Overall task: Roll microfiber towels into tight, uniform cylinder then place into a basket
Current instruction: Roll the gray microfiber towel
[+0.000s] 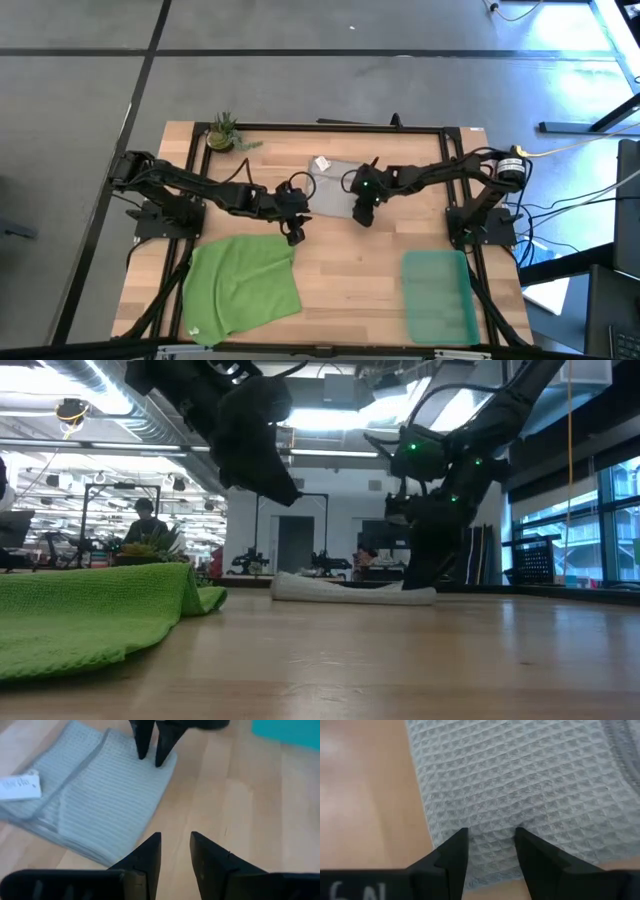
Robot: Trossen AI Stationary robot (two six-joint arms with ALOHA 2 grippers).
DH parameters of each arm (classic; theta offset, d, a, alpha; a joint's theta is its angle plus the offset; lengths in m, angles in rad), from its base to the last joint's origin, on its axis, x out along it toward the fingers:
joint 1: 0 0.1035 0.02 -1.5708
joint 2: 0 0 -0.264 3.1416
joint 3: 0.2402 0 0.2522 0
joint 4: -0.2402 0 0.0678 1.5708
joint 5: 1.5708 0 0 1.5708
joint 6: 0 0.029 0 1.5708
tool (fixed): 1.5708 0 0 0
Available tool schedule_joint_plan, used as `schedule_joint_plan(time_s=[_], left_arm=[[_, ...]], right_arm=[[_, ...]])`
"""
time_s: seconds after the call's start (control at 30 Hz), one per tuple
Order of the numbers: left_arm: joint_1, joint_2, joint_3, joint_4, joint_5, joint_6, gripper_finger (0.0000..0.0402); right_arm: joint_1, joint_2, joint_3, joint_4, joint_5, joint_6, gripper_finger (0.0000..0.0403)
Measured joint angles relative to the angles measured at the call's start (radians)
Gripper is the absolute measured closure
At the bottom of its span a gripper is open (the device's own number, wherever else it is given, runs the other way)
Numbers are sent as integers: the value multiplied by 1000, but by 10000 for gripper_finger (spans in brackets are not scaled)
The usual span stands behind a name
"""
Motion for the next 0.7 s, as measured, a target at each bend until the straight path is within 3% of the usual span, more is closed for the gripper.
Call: schedule_joint_plan(time_s=[0.33, 0.5, 0.7], left_arm=[[-28, 12, -2, -88, 1, 106, 302], [-28, 11, -2, -87, 1, 107, 302], [-27, 11, -2, -93, 1, 107, 302]], right_arm=[[108, -9, 63, -72, -35, 50, 238], [137, -76, 148, -176, -37, -49, 238], [246, -122, 153, -208, -37, -302, 238]])
